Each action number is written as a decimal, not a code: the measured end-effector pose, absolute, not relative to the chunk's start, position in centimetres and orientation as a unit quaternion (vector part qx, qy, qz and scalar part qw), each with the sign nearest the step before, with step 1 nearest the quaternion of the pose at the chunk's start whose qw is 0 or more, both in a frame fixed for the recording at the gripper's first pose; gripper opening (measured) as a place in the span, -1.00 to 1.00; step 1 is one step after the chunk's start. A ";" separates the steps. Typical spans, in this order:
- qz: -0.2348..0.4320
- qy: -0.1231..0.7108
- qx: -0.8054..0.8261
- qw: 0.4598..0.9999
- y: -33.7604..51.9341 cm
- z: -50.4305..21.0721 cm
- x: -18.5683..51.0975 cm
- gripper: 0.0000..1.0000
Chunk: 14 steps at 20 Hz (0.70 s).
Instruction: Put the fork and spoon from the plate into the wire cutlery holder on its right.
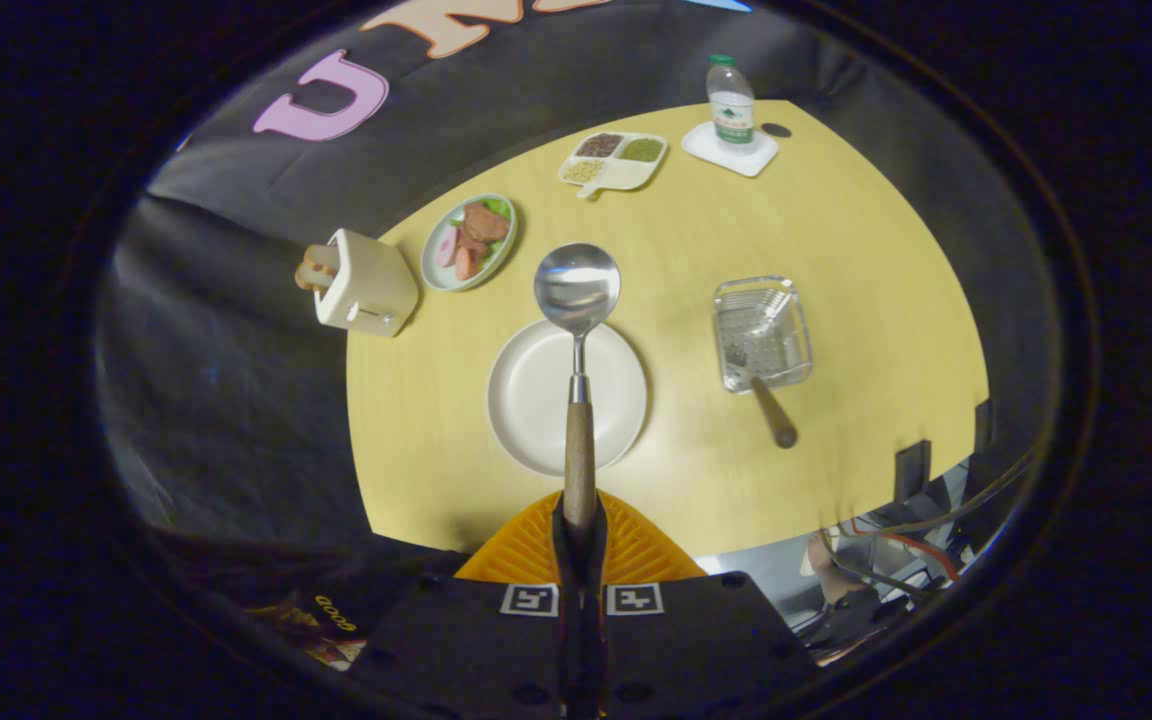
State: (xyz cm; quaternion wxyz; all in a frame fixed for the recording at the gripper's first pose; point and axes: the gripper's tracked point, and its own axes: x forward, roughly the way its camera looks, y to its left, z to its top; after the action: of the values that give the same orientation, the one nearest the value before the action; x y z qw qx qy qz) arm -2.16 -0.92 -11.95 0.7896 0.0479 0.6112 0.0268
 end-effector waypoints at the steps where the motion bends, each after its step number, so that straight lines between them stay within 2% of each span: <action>1: 0.016 0.612 0.047 0.790 -2.2 -11.4 -2.0 -0.92; 8: -0.048 0.642 0.012 0.765 -11.8 -11.3 -2.4 -0.92; 14: -0.025 0.684 -0.024 0.729 -13.1 -14.7 -2.0 -0.92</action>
State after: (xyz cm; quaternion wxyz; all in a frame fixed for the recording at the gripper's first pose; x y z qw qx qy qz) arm -2.05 -13.11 -14.72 0.7290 -0.0241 0.6836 -0.0250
